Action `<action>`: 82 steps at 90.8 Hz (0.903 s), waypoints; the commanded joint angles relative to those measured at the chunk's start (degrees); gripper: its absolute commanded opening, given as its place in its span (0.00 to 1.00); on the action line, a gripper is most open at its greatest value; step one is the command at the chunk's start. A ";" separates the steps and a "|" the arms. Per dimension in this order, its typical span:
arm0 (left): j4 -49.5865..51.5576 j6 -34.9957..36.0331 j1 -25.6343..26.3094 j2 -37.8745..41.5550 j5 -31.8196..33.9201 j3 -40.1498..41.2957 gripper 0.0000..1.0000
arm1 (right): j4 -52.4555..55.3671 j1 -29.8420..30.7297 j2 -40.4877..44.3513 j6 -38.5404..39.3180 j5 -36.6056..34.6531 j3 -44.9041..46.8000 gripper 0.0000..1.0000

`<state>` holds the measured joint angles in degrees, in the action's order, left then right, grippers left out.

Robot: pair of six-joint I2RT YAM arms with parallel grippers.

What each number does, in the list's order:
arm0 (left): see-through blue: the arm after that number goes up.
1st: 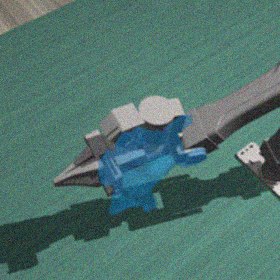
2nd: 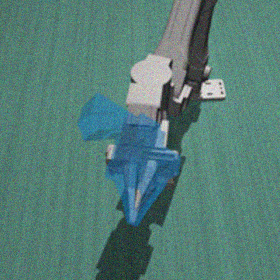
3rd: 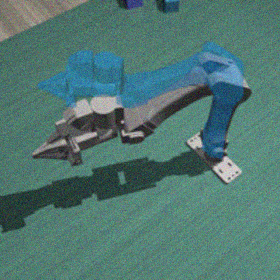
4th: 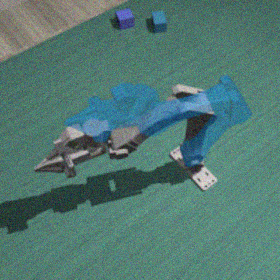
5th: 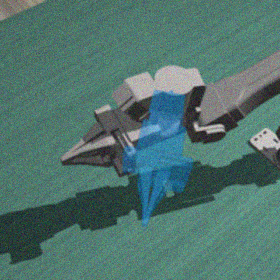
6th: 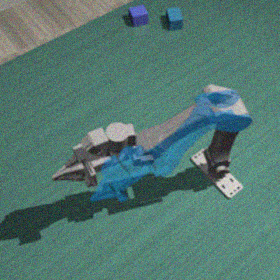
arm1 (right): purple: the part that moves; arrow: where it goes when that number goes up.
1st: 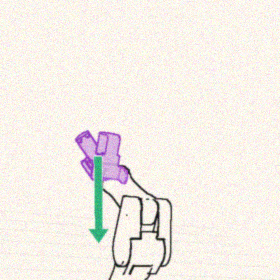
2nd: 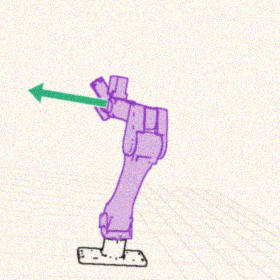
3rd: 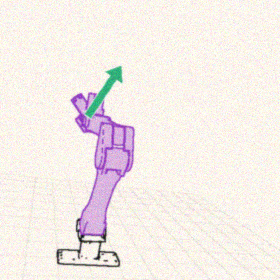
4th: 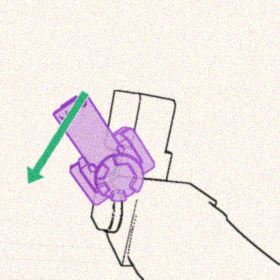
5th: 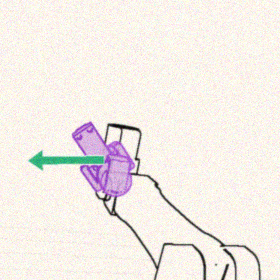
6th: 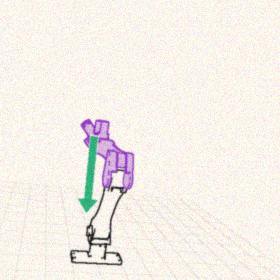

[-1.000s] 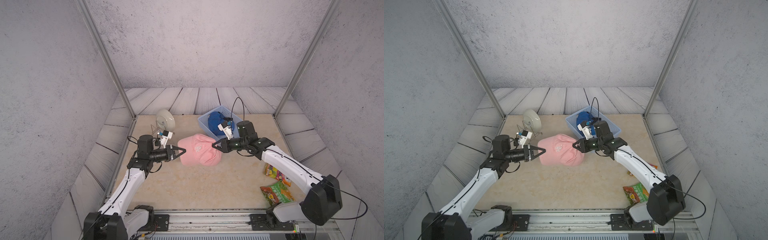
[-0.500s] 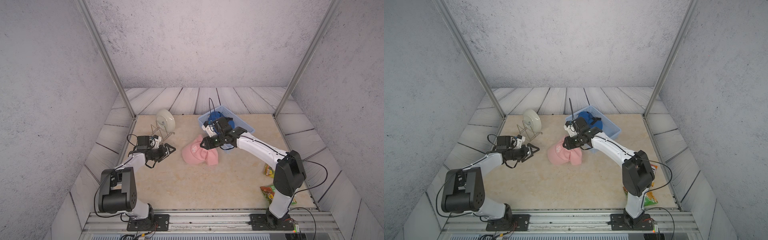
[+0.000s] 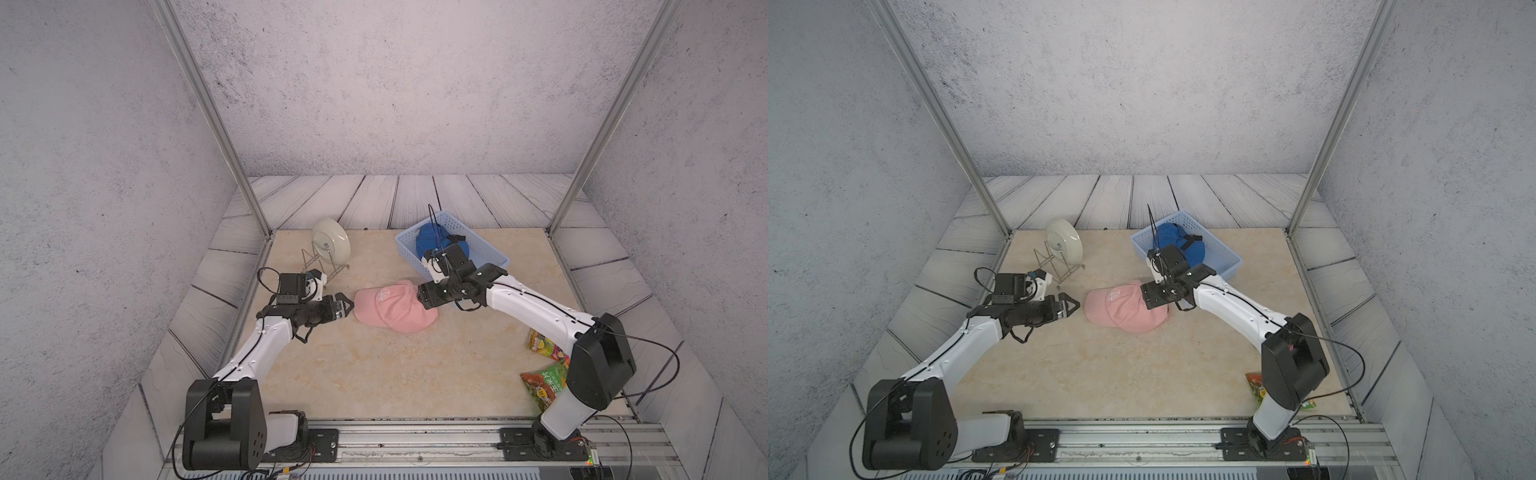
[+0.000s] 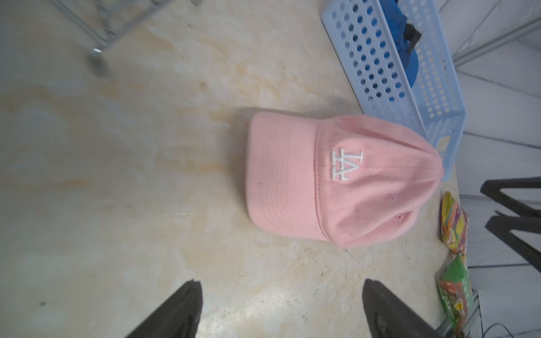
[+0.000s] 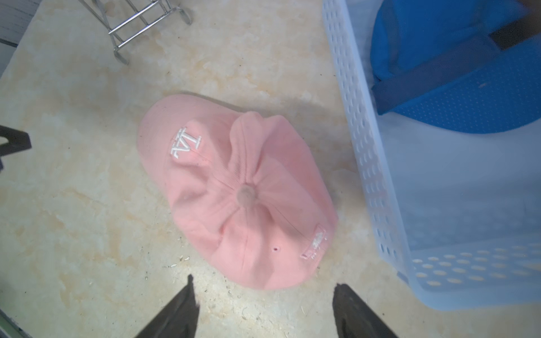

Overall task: Turn the baseball cap inside out
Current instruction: Place the baseball cap at the center of the board.

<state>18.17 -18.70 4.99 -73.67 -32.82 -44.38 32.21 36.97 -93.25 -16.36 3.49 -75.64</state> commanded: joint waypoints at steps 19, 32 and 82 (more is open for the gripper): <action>-5.34 5.63 13.97 -5.73 0.79 -3.49 0.66 | -8.61 -1.90 2.24 -4.79 9.31 7.78 0.61; -6.82 9.18 17.09 -11.20 -0.01 -7.11 0.59 | -12.28 -1.90 -0.35 -6.25 13.13 9.01 0.53; -8.96 16.79 23.60 -20.42 9.87 -14.34 0.49 | -13.85 -1.88 -7.53 -5.71 13.02 6.93 0.39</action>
<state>10.28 -4.16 27.86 -92.99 -27.03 -57.04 19.11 35.07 -98.30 -22.37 16.14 -67.00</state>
